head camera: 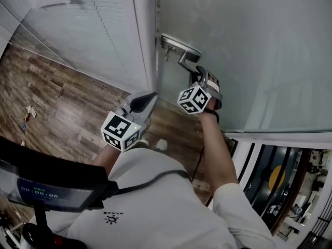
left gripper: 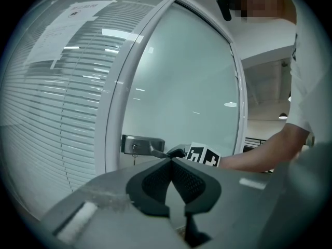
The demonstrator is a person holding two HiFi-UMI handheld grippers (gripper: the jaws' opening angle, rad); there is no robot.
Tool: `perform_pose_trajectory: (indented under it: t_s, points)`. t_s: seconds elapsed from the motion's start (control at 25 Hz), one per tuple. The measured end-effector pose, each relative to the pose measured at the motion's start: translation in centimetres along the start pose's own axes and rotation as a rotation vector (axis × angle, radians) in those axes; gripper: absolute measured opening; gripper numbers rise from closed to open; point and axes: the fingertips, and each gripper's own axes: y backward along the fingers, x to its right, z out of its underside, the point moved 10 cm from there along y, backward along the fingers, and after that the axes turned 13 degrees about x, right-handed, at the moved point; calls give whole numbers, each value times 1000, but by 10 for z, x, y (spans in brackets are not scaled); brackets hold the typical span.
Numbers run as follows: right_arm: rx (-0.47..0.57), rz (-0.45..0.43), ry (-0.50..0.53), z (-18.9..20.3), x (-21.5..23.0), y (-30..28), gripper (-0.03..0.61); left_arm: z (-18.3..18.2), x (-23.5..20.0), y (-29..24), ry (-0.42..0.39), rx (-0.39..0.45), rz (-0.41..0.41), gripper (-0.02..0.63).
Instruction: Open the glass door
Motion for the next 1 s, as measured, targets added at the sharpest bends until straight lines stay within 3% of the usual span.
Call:
perform_pose_trajectory:
  t_s: [0.44,1.0]
  points:
    - [-3,6,86,3,27,-22,101,-4,-5,-23,0,-9,52,3]
    - [-103,40,148,9,58,-77,114,-5,-63,-113,7,-2,327,4]
